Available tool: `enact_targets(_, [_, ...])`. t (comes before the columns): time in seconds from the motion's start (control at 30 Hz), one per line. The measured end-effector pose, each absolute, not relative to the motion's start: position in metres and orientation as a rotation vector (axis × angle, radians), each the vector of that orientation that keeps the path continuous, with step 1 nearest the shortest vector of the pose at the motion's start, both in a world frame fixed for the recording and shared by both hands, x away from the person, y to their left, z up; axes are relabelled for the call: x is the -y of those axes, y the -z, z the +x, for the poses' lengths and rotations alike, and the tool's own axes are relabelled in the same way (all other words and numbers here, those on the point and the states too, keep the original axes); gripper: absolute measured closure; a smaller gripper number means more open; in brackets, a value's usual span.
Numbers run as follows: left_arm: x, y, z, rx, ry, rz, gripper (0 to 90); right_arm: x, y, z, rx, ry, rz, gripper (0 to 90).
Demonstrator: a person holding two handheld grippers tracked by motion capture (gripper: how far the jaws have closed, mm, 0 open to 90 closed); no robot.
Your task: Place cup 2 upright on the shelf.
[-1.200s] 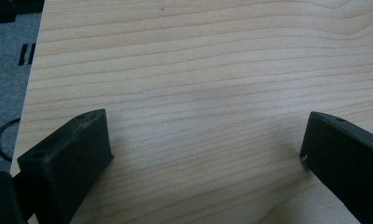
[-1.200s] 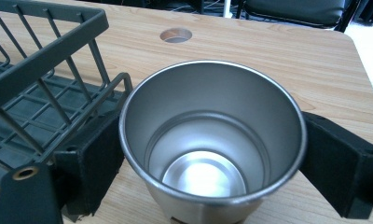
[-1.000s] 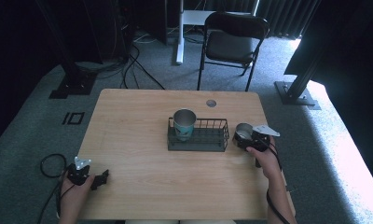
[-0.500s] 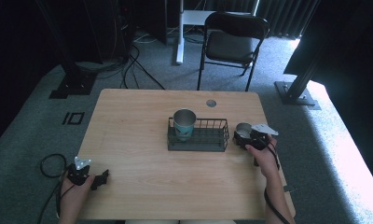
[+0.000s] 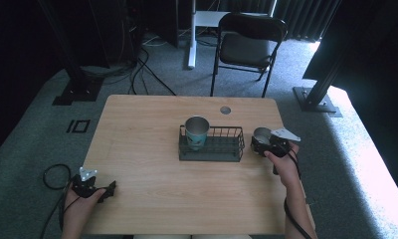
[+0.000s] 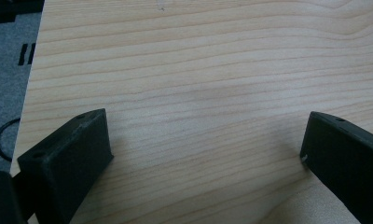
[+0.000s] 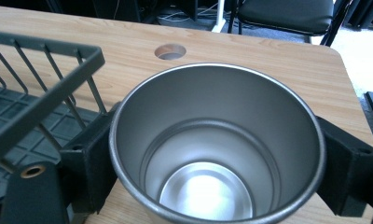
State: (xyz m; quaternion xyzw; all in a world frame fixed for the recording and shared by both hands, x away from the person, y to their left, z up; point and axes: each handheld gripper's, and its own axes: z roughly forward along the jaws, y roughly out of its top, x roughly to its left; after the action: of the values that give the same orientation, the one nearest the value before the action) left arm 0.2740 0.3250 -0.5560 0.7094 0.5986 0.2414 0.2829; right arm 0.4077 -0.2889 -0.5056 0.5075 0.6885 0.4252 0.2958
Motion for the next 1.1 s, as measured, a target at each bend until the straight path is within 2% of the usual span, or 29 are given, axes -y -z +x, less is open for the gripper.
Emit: enact_targets(1.1, [-0.325,0.556,0.274,-1.603,-0.646,1.899,2.3,0.277,0.429,0.401,-1.773,-1.240,1.229,14.2])
